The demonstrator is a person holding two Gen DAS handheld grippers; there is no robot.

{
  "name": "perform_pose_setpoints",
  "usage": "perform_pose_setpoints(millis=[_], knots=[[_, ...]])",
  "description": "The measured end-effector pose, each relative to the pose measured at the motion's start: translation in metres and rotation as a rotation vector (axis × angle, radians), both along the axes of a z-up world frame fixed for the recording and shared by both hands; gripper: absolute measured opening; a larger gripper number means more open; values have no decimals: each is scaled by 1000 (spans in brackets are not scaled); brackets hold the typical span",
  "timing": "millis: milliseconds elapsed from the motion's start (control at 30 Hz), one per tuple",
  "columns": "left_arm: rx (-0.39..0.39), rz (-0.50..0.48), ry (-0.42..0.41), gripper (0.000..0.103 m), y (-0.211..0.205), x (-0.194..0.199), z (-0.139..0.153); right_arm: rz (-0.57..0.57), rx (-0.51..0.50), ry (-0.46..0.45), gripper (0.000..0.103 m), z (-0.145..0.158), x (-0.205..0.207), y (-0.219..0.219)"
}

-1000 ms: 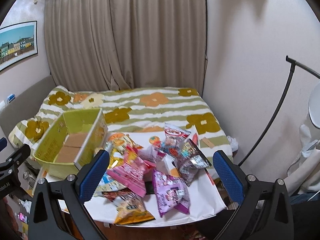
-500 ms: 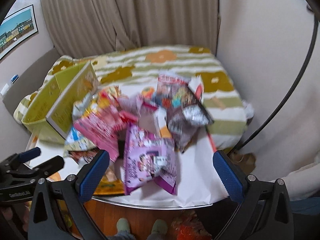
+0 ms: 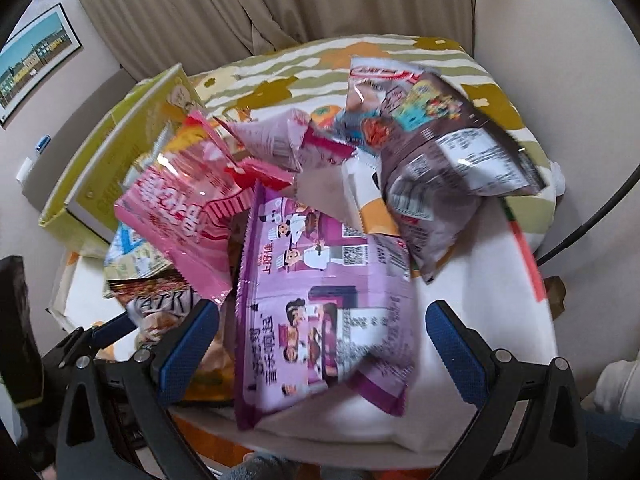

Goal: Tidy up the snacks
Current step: 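Grasp a chip bag with the left tool while the right tool grasps a purple bag, then carry the chip bag with the left tool into the yellow-green box and release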

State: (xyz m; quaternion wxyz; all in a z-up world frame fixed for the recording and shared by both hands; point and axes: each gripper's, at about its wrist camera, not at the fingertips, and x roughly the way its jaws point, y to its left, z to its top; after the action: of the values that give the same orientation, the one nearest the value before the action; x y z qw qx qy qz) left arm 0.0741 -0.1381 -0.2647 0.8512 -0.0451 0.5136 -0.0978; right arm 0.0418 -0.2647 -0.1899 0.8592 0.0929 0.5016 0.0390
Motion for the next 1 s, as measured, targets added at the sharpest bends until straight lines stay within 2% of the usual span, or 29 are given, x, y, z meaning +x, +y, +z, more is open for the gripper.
perform_pose_setpoints(millis=[67, 100, 133, 267, 433, 500, 533, 733, 1000], knots=[[-7, 6, 2, 83, 1, 1, -5, -3, -11, 9, 103, -6, 5, 3], [-3, 6, 4, 81, 1, 1, -7, -4, -25, 14, 103, -10, 8, 5], [2, 3, 4, 74, 2, 0, -8, -6, -34, 16, 103, -12, 9, 5], [11, -9, -7, 67, -1, -6, -12, -8, -51, 37, 103, -19, 14, 4], [7, -18, -8, 63, -4, -10, -12, -10, -62, 58, 103, -29, 22, 2], [7, -23, -8, 63, -4, -12, -10, -12, -54, 56, 98, -32, 22, 1], [8, -26, -7, 63, -3, -12, -8, -16, -56, 57, 89, -33, 23, 0], [2, -30, -5, 61, -1, -15, -1, -16, -67, 50, 74, -34, 21, 0], [-15, -13, 2, 59, 5, -19, 16, -32, -59, 24, 71, -15, 3, 4]])
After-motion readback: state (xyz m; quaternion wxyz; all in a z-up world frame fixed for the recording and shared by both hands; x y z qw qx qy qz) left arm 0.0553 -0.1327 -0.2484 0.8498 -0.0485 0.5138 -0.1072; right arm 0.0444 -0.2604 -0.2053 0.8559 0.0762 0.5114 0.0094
